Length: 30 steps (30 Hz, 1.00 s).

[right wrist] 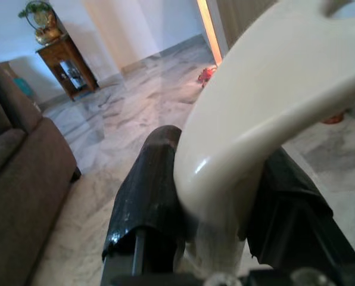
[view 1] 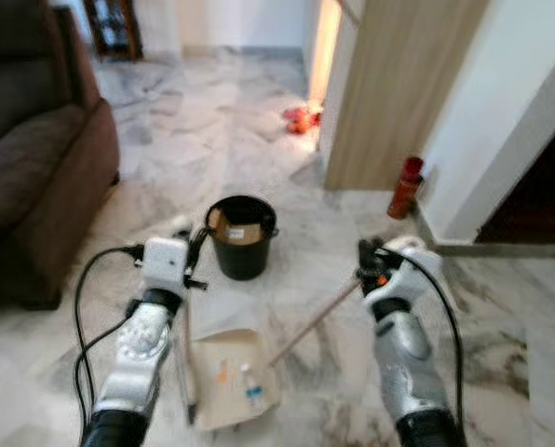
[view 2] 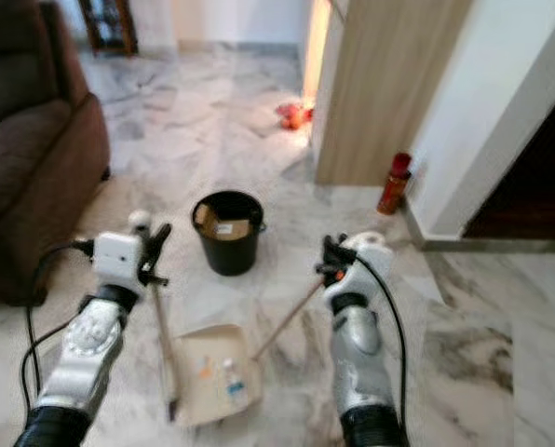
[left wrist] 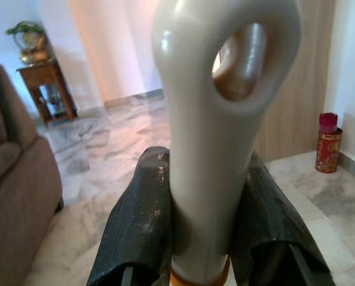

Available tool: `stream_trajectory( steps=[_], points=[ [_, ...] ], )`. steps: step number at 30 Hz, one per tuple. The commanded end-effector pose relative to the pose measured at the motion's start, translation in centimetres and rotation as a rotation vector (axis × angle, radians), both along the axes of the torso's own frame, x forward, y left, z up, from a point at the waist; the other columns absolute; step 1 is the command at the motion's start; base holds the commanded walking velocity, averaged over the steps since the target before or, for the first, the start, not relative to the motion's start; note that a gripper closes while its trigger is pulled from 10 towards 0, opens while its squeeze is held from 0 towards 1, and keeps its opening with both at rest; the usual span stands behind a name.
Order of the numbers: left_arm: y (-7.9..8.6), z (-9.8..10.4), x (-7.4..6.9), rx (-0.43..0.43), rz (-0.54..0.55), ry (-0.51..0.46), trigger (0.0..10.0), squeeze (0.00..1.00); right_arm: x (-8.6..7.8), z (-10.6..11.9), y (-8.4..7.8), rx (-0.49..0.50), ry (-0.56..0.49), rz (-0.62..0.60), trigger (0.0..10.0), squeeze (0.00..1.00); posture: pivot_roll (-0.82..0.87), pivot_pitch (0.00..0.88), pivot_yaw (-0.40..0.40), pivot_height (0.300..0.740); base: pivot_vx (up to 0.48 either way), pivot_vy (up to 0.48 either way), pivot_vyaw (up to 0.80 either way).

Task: Sweep floor

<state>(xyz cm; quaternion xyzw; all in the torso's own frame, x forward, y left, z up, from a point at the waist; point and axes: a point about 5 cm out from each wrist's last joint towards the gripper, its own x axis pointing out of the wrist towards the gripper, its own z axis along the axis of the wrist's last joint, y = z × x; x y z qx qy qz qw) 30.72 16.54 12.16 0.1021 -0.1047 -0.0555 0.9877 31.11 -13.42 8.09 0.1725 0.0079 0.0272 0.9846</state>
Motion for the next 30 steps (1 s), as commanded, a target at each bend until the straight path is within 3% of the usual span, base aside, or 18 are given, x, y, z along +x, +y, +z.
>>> stream_trajectory(
  steps=[1, 8, 30],
  points=[
    [-0.96, 1.11, 0.25, -0.028, -0.03, -0.054, 10.0, 0.0, 0.37, 1.32, -0.04, 0.031, -0.056, 0.004, 10.0, 0.0, 0.05, 0.0, -0.021, 0.74, 0.304, 0.0, 0.66],
    [-0.9, 1.14, 0.23, -0.028, -0.029, -0.054, 10.0, 0.0, 0.29, 1.31, 0.58, 0.035, -0.057, 0.04, 10.0, 0.0, 0.05, 0.0, -0.02, 0.74, 0.305, 0.0, 0.61],
    [-1.08, 1.15, 0.33, -0.027, -0.033, -0.055, 10.0, 0.0, 0.34, 1.06, 0.17, 0.046, -0.031, 0.024, 10.0, 0.0, 0.05, 0.0, -0.019, 0.74, 0.304, 0.0, 0.0]
  ],
)
